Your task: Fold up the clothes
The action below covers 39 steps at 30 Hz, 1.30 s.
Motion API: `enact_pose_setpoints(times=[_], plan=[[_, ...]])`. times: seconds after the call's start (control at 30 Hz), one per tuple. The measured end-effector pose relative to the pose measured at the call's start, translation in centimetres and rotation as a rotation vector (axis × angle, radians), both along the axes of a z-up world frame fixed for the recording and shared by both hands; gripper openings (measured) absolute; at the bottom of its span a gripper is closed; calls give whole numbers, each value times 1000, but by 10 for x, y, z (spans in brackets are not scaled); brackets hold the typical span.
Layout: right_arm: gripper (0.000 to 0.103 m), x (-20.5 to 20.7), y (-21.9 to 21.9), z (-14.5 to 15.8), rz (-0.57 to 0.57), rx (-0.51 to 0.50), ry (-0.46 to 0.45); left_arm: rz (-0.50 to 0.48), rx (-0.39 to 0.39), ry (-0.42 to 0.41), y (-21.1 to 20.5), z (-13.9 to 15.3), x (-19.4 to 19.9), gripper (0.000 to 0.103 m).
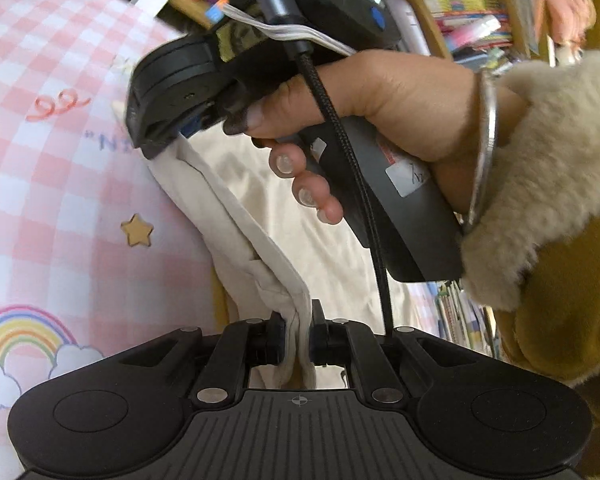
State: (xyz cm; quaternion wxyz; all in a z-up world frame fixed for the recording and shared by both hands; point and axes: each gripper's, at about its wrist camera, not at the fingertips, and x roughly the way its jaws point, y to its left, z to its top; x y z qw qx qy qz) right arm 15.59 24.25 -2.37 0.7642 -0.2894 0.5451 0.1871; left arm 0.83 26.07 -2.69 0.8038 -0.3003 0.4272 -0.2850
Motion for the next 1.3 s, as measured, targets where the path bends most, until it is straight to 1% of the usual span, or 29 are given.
enact_pose_setpoints(times=[0.03,0.2,0.33,0.4,0.5,0.67,0.87,1.1,1.3], plan=[[7,2,-5,4,-11,23,2,-8,8,-21,-3,3,0,8],[6,5,-46,43,-47,139,-40,-65,26,-112,-20,22,-2,8],[5,8,-92,73,-100,211,-82,-113,17,-153,-45,31,3,8],[5,10,-118,86,-134,244,-102,-137,15,-169,-59,31,-2,8],[5,9,-155,99,-179,271,-132,-159,14,-188,-86,36,4,8],[5,4,-213,108,-229,327,-164,-168,33,-204,-121,38,0,8],[5,-6,-266,114,-222,396,-209,-150,70,-199,-169,42,-5,8],[5,-9,-351,114,-214,520,-212,-137,122,-188,-232,45,-8,8],[5,-15,-418,108,-218,587,-219,-135,165,-170,-291,44,-9,8]])
